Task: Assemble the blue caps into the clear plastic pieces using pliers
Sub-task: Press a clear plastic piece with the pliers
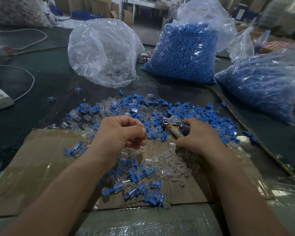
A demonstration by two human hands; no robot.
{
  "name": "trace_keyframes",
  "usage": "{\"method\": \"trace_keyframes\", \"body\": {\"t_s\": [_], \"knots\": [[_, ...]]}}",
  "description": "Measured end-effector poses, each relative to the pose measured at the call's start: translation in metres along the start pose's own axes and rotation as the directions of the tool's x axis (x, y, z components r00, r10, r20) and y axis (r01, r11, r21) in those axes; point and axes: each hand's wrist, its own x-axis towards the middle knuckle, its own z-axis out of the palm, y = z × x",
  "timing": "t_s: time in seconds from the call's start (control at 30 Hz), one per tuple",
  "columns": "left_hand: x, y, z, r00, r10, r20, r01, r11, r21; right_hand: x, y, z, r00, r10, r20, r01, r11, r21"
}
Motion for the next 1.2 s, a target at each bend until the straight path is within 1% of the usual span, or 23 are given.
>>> {"method": "trace_keyframes", "body": {"t_s": [0.1,0.23,0.33,0.4,0.47,0.53,0.63,0.77,0.93,1.03,1.2], "knots": [[0.001,0.000,-0.001,1.000,0.003,-0.008,-0.003,1.000,-0.014,-0.005,0.003,-0.005,0.995,-0.034,-0.090,0.046,0.989,0.144],[0.002,-0.001,-0.002,1.000,0.014,-0.020,-0.015,0.999,-0.036,-0.013,0.004,-0.013,0.960,-0.104,-0.259,0.174,0.948,0.265],[0.003,-0.003,-0.001,0.999,0.024,-0.033,-0.026,0.997,-0.069,-0.015,0.004,-0.016,0.922,-0.174,-0.346,0.268,0.932,0.246],[0.004,-0.004,-0.001,0.998,0.030,-0.047,-0.034,0.995,-0.097,-0.014,0.002,-0.014,0.902,-0.194,-0.386,0.288,0.936,0.202],[0.004,-0.005,0.000,0.998,0.038,-0.050,-0.045,0.991,-0.127,-0.015,0.001,-0.014,0.877,-0.186,-0.443,0.300,0.932,0.203],[0.003,-0.007,0.002,0.998,0.050,-0.043,-0.056,0.988,-0.143,-0.019,0.001,-0.016,0.847,-0.214,-0.487,0.334,0.926,0.175],[0.003,-0.009,0.003,0.996,0.074,-0.055,-0.082,0.983,-0.162,-0.023,-0.006,-0.016,0.832,-0.335,-0.443,0.407,0.911,0.076],[0.005,-0.011,0.003,0.982,0.141,-0.123,-0.162,0.969,-0.186,-0.029,-0.017,-0.010,0.830,-0.439,-0.344,0.477,0.879,0.028],[0.006,-0.011,0.004,0.968,0.181,-0.173,-0.214,0.957,-0.196,-0.034,-0.023,-0.006,0.825,-0.482,-0.296,0.510,0.860,0.020],[0.005,-0.012,0.005,0.965,0.196,-0.172,-0.223,0.962,-0.158,-0.035,-0.026,-0.006,0.829,-0.494,-0.261,0.516,0.857,0.017],[0.005,-0.013,0.007,0.959,0.224,-0.176,-0.250,0.958,-0.142,-0.036,-0.027,-0.005,0.833,-0.510,-0.214,0.524,0.851,0.011]]}}
